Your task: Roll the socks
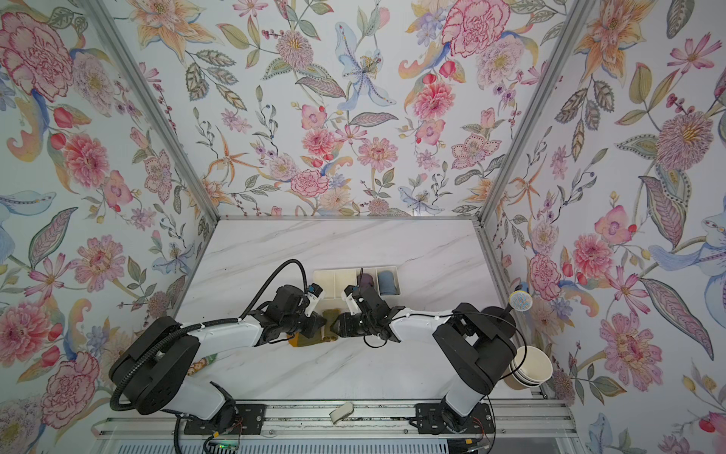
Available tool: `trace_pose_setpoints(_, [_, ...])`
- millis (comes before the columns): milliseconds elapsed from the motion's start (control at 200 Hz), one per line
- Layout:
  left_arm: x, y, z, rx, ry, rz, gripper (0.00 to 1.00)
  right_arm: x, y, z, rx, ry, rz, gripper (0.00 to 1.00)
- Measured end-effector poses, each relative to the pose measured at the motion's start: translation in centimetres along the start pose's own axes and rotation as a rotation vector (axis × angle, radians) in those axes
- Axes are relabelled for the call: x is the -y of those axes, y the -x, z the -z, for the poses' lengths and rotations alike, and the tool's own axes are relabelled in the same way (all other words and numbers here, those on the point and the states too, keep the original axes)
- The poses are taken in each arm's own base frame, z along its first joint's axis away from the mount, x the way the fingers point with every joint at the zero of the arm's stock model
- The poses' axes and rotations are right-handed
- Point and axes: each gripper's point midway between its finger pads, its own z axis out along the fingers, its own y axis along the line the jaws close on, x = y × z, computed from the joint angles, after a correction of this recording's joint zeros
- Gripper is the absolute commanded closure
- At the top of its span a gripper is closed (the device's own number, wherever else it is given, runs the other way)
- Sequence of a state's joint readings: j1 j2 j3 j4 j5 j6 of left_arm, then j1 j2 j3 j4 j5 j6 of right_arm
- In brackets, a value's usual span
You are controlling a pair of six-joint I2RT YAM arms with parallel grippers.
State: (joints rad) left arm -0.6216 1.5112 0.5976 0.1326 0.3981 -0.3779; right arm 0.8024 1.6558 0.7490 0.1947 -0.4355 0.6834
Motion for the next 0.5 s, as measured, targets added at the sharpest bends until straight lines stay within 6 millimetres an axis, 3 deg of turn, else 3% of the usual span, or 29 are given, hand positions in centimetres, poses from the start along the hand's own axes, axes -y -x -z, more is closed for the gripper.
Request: trace_pose_setpoints(500, [-0.6, -1.3, -0.3, -0.03, 0.019, 0.009, 1.0, 1.1, -0.3, -0.9, 0.004, 0.005, -0.055, 0.58])
